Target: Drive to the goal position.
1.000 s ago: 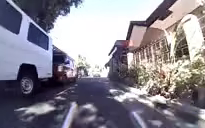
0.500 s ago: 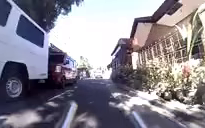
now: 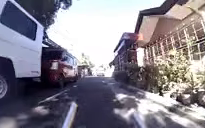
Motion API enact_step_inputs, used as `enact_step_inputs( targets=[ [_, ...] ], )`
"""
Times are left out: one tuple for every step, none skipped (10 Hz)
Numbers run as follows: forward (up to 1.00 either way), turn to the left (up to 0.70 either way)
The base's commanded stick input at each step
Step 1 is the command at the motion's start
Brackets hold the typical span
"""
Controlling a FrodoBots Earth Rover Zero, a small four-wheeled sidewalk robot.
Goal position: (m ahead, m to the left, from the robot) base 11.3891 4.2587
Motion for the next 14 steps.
enact_step_inputs(
  targets=[
    [1.00, 0.00],
    [1.00, 0.00],
    [1.00, 0.00],
    [1.00, 0.00],
    [1.00, 0.00],
    [1.00, 0.00],
    [1.00, 0.00],
    [1.00, 0.00],
    [1.00, 0.00],
    [1.00, 0.00],
    [1.00, 0.00],
    [1.00, 0.00],
    [1.00, 0.00],
    [1.00, 0.00]
  ],
)
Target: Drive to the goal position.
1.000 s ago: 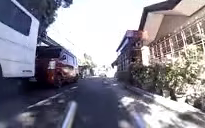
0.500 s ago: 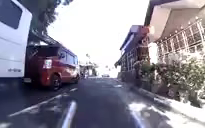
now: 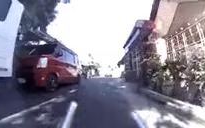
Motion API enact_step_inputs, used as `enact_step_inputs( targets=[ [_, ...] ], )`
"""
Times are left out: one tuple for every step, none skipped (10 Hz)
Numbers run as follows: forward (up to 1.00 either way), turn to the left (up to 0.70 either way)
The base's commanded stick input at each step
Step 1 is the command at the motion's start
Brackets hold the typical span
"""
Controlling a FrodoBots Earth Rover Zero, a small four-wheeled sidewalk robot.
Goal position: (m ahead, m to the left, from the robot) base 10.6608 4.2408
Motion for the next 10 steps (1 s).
enact_step_inputs(
  targets=[
    [1.00, 0.00],
    [1.00, 0.00],
    [1.00, 0.00],
    [1.00, 0.00],
    [1.00, 0.00],
    [1.00, 0.00],
    [1.00, 0.00],
    [1.00, 0.00],
    [1.00, 0.00],
    [1.00, 0.00]
  ],
)
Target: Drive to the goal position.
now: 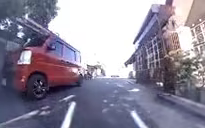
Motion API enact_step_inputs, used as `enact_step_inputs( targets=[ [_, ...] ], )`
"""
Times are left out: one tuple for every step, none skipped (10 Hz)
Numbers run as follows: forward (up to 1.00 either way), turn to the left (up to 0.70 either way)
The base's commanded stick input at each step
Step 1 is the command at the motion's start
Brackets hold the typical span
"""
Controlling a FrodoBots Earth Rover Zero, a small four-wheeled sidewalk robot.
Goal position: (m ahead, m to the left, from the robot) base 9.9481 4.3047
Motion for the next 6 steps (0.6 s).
enact_step_inputs(
  targets=[
    [1.00, 0.00],
    [1.00, 0.00],
    [1.00, 0.00],
    [1.00, -0.29],
    [1.00, -0.39],
    [1.00, -0.39]
  ],
)
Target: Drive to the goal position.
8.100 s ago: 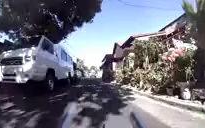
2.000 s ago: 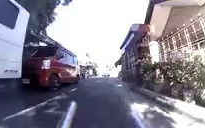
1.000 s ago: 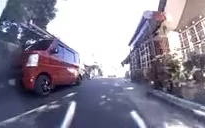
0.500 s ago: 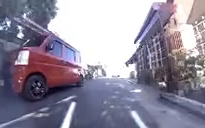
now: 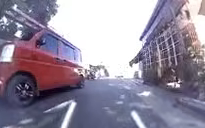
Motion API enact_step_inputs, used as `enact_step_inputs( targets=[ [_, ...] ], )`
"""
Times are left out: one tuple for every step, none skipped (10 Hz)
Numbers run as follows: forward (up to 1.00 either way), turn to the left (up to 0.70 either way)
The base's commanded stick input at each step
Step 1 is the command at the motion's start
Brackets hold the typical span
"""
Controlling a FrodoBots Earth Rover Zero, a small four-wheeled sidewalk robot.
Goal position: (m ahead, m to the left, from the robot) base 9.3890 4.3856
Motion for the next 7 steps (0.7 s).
enact_step_inputs(
  targets=[
    [1.00, -0.29],
    [1.00, -0.37],
    [1.00, -0.08],
    [1.00, 0.00],
    [1.00, 0.00],
    [1.00, 0.06],
    [1.00, 0.04]
  ],
)
